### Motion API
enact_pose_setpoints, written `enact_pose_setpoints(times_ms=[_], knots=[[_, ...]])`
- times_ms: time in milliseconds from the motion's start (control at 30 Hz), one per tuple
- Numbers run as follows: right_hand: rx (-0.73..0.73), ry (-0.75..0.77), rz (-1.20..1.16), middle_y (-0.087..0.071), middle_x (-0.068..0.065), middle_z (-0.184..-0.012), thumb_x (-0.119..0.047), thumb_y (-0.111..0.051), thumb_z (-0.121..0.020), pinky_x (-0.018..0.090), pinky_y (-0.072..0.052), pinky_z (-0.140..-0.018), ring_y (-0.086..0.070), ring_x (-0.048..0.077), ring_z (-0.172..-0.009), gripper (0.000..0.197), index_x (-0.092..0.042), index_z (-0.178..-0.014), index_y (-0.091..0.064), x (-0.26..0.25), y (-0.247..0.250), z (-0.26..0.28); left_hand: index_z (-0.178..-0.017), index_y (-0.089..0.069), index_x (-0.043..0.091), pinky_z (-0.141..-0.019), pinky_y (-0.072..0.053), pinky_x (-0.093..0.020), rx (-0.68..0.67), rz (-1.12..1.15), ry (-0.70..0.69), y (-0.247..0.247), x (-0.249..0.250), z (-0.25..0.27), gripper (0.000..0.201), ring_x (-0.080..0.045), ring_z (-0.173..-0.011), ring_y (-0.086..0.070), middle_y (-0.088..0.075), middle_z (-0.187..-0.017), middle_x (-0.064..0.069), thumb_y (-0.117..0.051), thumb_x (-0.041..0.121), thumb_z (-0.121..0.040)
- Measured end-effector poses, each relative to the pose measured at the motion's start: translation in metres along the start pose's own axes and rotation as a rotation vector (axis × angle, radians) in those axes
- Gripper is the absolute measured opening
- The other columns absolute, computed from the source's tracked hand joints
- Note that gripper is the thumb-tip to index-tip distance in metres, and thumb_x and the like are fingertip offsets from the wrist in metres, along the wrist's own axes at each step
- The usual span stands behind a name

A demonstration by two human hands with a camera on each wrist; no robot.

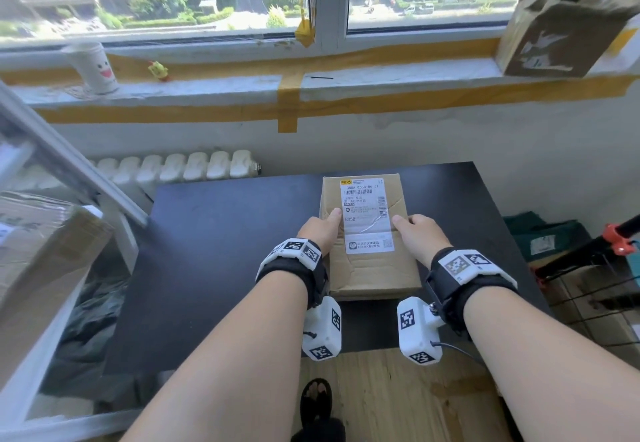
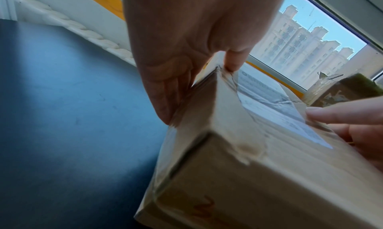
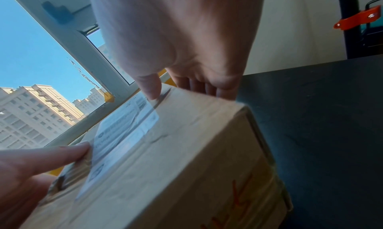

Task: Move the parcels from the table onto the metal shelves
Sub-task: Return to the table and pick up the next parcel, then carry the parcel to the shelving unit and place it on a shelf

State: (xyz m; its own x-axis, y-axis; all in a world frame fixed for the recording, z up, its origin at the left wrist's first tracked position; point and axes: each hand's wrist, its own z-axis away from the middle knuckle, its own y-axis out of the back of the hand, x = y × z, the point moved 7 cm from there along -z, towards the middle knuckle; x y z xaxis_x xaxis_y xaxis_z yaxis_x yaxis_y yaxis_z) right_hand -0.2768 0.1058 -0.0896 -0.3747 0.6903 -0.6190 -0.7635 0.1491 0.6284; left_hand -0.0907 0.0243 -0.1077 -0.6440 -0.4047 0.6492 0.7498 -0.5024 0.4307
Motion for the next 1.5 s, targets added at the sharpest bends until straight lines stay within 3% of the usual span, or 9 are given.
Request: enact_pose_setpoints(times_ms=[167, 433, 667, 800, 1033, 1167, 1300, 1367, 1500], knots=[[0.023, 0.027, 0.013, -0.065, 0.012, -0.111, -0.045, -0.038, -0.096, 0.034, -0.041, -0.076, -0.059, 0.03, -0.097, 0.048, -0.005, -0.107, -0.062, -0.003, 0.01, 0.02, -0.145, -0.026, 0.008, -0.101, -0.046, -0.049, 0.06, 0.189, 0.014, 0.012, -0.004, 0.025, 0.092, -0.034, -0.12, -0.055, -0.052, -0.137, -0.013, -0.051, 0.066, -0.079], [0.015, 0.101, -0.075, -0.067, 0.01, -0.11, -0.057, -0.039, -0.091, 0.043, -0.05, -0.092, -0.062, 0.03, -0.101, 0.057, -0.009, -0.108, -0.062, -0.004, 0.011, 0.068, -0.138, -0.026, 0.012, -0.096, -0.05, -0.05, 0.136, 0.392, -0.008, 0.025, -0.033, 0.08, 0.098, -0.033, -0.109, -0.061, -0.058, -0.126, -0.014, -0.056, 0.069, -0.064], [-0.072, 0.172, -0.104, -0.065, 0.008, -0.108, -0.06, -0.04, -0.092, 0.04, -0.049, -0.09, -0.061, 0.028, -0.1, 0.059, -0.006, -0.107, -0.06, -0.012, -0.022, 0.118, -0.137, -0.027, 0.007, -0.093, -0.052, -0.046, 0.249, 0.487, 0.012, 0.053, -0.085, 0.127, 0.081, -0.031, -0.102, -0.063, -0.058, -0.117, -0.013, -0.057, 0.058, -0.082], [-0.157, 0.219, -0.087, -0.063, 0.007, -0.112, -0.062, -0.038, -0.092, 0.036, -0.045, -0.089, -0.059, 0.027, -0.102, 0.064, -0.007, -0.115, -0.06, -0.03, -0.047, 0.152, -0.132, -0.032, 0.006, -0.077, -0.05, -0.035, 0.287, 0.528, 0.006, 0.077, -0.112, 0.154, 0.071, -0.026, -0.083, -0.06, -0.057, -0.093, -0.006, -0.056, 0.054, -0.085], [-0.293, 0.232, -0.194, -0.071, 0.013, -0.112, -0.059, -0.035, -0.081, 0.042, -0.05, -0.095, -0.066, 0.032, -0.103, 0.062, -0.012, -0.107, -0.067, -0.058, -0.109, 0.217, -0.139, -0.032, 0.005, -0.057, -0.035, -0.029, 0.359, 0.525, 0.008, 0.131, -0.181, 0.202, 0.069, -0.013, -0.068, -0.048, -0.047, -0.083, 0.0, -0.051, 0.051, -0.09], [-0.326, 0.209, -0.266, -0.072, 0.017, -0.109, -0.061, -0.044, -0.065, 0.046, -0.053, -0.093, -0.069, 0.034, -0.096, 0.08, -0.005, -0.119, -0.064, -0.065, -0.161, 0.269, -0.14, -0.032, 0.002, -0.078, -0.044, -0.032, 0.359, 0.59, 0.001, 0.163, -0.237, 0.228, 0.077, -0.024, -0.088, -0.057, -0.054, -0.1, -0.006, -0.055, 0.053, -0.086], [-0.362, 0.186, -0.28, -0.07, 0.017, -0.112, -0.054, -0.045, -0.078, 0.041, -0.055, -0.081, -0.068, 0.035, -0.093, 0.065, -0.008, -0.122, -0.059, -0.074, -0.22, 0.331, -0.131, -0.049, 0.005, -0.096, -0.046, -0.041, 0.398, 0.637, -0.012, 0.206, -0.31, 0.247, 0.104, -0.032, -0.105, -0.063, -0.064, -0.123, -0.014, -0.062, 0.072, -0.053], [-0.388, 0.199, -0.274, -0.071, 0.016, -0.108, -0.052, -0.045, -0.082, 0.041, -0.053, -0.081, -0.066, 0.033, -0.086, 0.056, -0.011, -0.116, -0.061, -0.081, -0.248, 0.357, -0.13, -0.052, 0.006, -0.098, -0.048, -0.046, 0.402, 0.678, -0.019, 0.228, -0.351, 0.25, 0.115, -0.033, -0.106, -0.065, -0.066, -0.122, -0.014, -0.068, 0.076, -0.04], [-0.451, 0.224, -0.289, -0.071, 0.016, -0.102, -0.047, -0.047, -0.087, 0.039, -0.049, -0.081, -0.063, 0.032, -0.083, 0.049, -0.009, -0.113, -0.064, -0.103, -0.297, 0.415, -0.119, -0.062, 0.003, -0.094, -0.052, -0.046, 0.408, 0.709, -0.063, 0.279, -0.404, 0.295, 0.102, -0.032, -0.096, -0.069, -0.072, -0.107, -0.015, -0.069, 0.072, -0.044]])
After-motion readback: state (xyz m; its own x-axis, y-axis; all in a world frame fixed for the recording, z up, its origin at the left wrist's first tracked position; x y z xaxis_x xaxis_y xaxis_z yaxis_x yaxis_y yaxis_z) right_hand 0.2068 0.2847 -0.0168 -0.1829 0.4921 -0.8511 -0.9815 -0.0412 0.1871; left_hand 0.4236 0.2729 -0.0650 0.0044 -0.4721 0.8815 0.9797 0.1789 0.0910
